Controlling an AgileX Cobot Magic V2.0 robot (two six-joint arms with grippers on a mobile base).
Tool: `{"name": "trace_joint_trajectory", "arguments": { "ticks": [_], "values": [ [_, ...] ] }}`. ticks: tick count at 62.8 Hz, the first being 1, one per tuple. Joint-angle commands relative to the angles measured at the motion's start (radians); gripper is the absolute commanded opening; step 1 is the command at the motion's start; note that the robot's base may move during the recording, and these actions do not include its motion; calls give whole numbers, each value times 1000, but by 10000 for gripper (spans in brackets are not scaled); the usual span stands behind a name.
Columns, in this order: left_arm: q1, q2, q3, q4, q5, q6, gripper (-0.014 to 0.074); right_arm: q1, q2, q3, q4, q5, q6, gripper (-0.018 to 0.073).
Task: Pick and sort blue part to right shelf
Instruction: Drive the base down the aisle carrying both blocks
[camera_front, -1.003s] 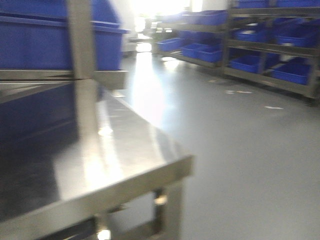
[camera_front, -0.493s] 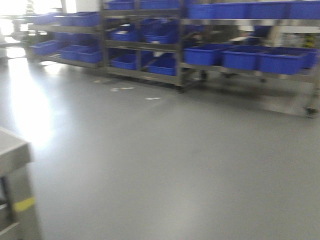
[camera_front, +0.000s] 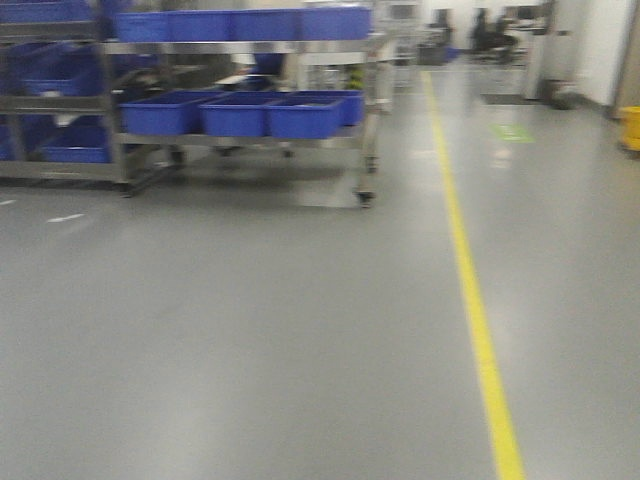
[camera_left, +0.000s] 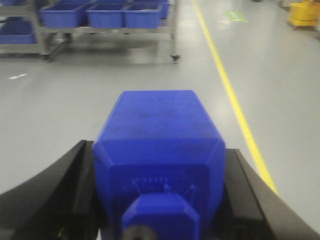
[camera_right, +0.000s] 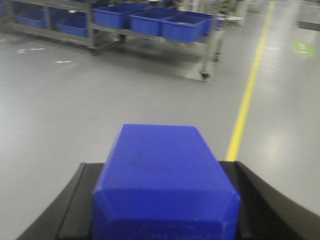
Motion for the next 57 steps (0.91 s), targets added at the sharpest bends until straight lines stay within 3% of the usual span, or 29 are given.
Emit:
{"name": "trace_joint_trajectory", "arguments": {
  "ticks": [1,57],
  "values": [
    [-5,19,-28,1,-92,-7,262,-1,15,-30,-12,-91,-11,274],
    [-5,23,-28,3,-90,-7,262,-2,15,-30,-12,-90,-11,274]
  ]
}}
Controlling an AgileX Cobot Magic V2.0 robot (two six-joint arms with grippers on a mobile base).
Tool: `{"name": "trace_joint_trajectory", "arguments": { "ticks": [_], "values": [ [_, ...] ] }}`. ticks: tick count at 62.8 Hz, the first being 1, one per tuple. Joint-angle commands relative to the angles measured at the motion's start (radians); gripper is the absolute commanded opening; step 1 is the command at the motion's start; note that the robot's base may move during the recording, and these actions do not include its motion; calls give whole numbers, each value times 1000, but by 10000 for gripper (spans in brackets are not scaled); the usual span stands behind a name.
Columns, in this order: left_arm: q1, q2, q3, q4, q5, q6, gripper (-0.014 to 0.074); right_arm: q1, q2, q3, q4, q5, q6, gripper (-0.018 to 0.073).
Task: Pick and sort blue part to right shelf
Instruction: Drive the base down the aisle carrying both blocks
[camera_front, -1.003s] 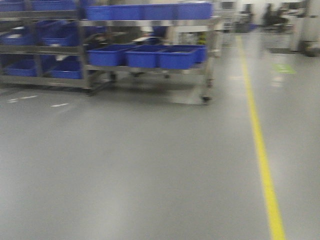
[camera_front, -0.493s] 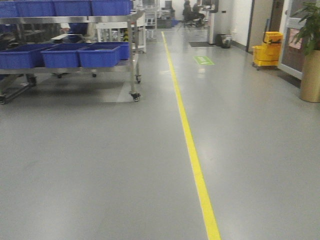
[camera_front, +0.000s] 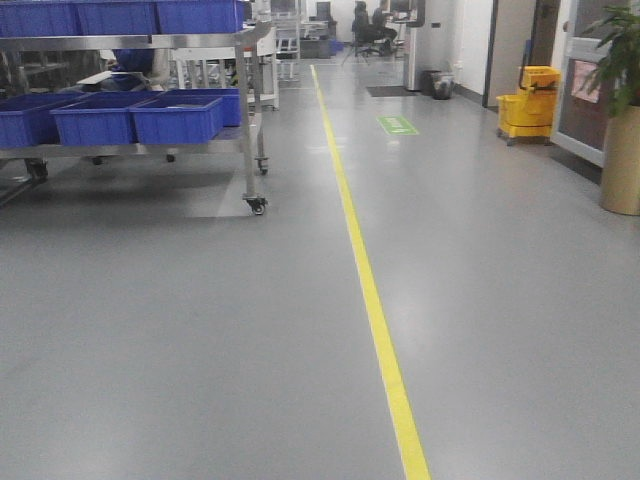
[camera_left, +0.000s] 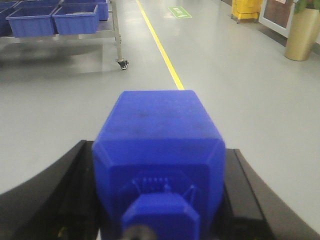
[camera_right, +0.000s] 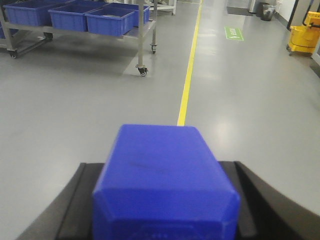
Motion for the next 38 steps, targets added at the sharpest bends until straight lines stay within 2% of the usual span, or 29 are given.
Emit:
{"name": "trace_joint_trajectory", "arguments": {
  "ticks": [1,38],
  "values": [
    [-5,23,-30,3,-91,-7,262,-2,16,-30,-12,-92,-11,274],
    [-5,23,-30,1,-91,-7,262,-2,16,-30,-12,-94,-11,274]
  ]
}}
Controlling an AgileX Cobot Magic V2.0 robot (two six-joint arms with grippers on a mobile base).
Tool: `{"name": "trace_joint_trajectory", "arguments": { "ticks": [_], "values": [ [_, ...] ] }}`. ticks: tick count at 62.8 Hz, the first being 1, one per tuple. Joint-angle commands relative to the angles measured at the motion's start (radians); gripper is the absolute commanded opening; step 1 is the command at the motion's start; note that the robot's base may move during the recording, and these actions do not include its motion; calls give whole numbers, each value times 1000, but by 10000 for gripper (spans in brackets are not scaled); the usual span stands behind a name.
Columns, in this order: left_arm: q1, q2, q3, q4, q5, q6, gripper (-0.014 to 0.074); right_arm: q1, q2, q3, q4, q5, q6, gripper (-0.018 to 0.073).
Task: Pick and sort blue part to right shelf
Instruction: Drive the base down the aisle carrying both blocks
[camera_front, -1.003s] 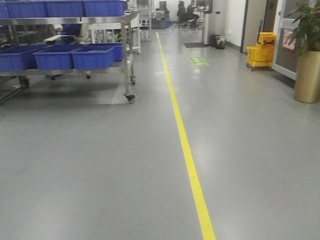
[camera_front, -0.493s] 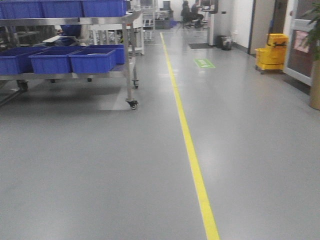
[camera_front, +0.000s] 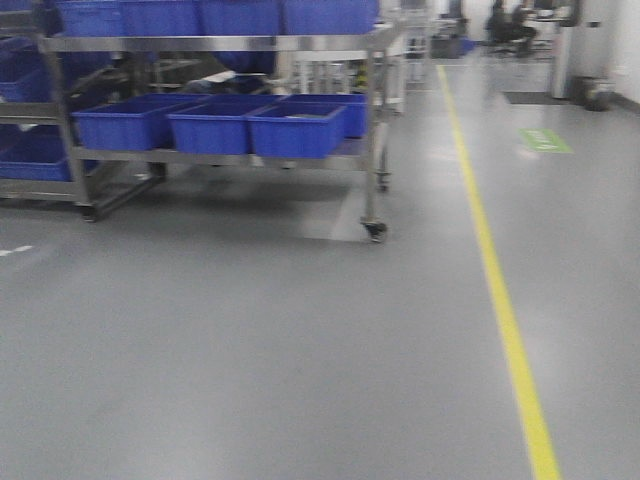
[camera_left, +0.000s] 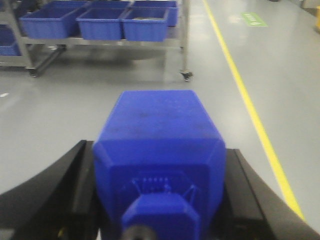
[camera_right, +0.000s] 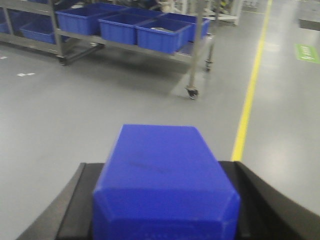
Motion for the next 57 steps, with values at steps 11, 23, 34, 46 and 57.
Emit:
{"name": "trace_joint_trajectory", "arguments": {
  "ticks": [11,23,34,46,57],
  "values": [
    [-2,22,-30,0,-91,-7,262,-2,16,-30,-10,-94,-11,274],
    [-1,22,-30,0,-91,-7,262,-2,16,-30,-10,-93,-11,274],
    [-1,22,-30,0,-91,-7,262,-2,16,-30,-10,-94,-11,274],
    [-1,22,-30,0,-91,-7,262,-2,16,-30,-10,-93,-11,274],
    [-1,22,-30,0,-91,-7,262,-2,16,-29,-10,-92,-11,274]
  ]
}}
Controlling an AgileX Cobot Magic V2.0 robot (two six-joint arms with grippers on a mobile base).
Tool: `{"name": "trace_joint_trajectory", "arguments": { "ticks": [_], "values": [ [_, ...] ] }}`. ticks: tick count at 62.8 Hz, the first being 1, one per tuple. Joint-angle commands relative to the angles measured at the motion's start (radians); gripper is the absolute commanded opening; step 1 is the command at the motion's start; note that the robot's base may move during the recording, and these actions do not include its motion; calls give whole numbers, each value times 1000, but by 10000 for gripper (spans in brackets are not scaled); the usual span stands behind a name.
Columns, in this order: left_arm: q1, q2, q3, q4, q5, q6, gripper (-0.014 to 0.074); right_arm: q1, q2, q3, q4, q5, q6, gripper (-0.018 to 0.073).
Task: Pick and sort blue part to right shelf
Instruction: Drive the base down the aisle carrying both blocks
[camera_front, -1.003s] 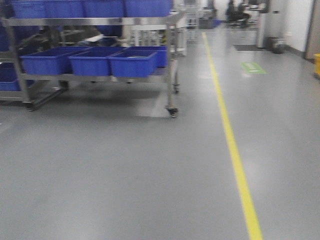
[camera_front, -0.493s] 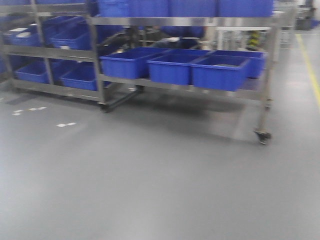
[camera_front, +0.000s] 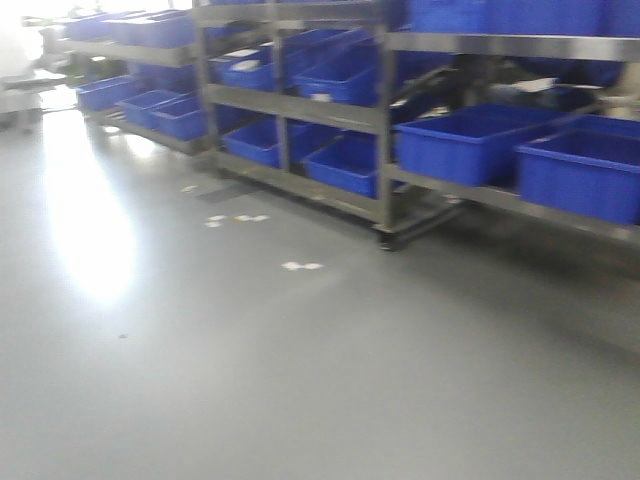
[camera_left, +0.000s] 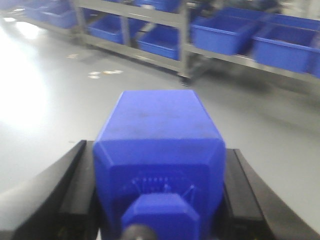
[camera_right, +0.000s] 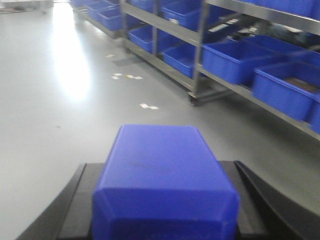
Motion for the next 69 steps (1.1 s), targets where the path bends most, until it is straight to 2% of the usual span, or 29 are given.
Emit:
{"name": "trace_joint_trajectory", "arguments": {
  "ticks": [1,25,69],
  "values": [
    [2,25,-30,2,-94,-7,262,-2,18,-29,-11,-91,-11,274],
    [13,119,-30,-43,-116,-7,262,-1,110,-28,-11,-97,-11,274],
    [13,119,-30,-43,-118,-7,262,-1,111,-28,-11,-95,-11,274]
  ]
}}
